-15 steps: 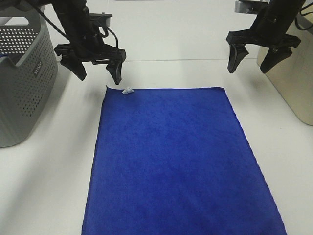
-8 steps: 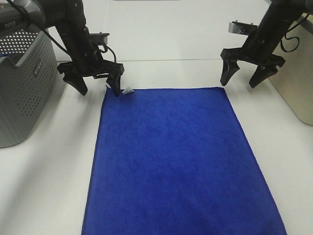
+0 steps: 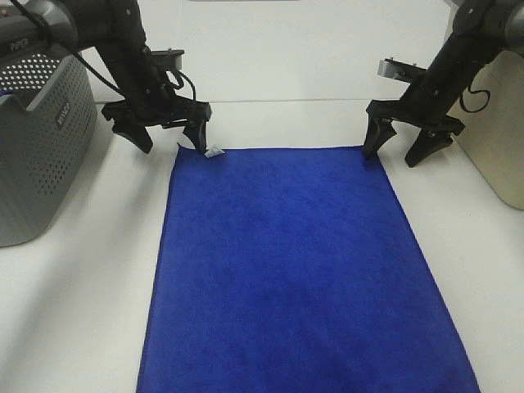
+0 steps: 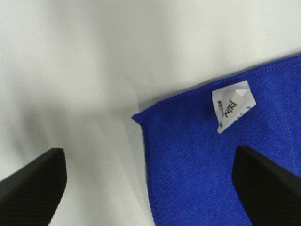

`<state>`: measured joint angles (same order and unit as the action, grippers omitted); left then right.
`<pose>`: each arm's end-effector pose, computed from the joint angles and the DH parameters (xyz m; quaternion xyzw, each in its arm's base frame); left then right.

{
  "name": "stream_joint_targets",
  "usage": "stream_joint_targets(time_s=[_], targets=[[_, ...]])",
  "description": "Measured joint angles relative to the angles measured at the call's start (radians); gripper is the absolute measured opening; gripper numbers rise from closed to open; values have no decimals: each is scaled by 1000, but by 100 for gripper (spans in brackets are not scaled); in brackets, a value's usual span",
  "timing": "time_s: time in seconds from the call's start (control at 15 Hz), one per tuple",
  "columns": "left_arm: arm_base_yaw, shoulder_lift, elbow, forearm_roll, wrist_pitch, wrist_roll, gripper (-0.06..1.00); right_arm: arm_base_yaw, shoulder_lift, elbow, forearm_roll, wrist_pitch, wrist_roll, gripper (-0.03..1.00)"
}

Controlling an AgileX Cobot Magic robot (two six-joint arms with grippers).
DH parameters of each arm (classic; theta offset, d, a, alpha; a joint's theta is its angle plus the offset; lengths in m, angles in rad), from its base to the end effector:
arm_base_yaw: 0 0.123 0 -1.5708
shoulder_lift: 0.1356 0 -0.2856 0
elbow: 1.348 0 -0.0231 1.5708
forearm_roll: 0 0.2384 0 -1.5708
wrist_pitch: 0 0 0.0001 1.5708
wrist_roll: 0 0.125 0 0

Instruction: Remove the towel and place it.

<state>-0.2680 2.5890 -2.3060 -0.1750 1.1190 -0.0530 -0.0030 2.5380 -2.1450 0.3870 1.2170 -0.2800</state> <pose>0.5072 -0.1596 0.0957 0.0784 0.9853 -0.1021 0.1123 0.4978 0.0428 0.0855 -0.0738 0.9803 0.1768 0.0490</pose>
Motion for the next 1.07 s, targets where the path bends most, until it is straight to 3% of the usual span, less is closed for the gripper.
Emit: stream_joint_targets(time_s=[0.67,0.87,1.07], targets=[[0,37,-7,-11,1,0,89,0,0,0,-1,0,-1,85],[-4,40,-7,-10,-4,0,84,1,0,0,9,-5,-14,85],[-21,47,-14,-30,-43,5,83,1,0,0,11,-27,-23,81]])
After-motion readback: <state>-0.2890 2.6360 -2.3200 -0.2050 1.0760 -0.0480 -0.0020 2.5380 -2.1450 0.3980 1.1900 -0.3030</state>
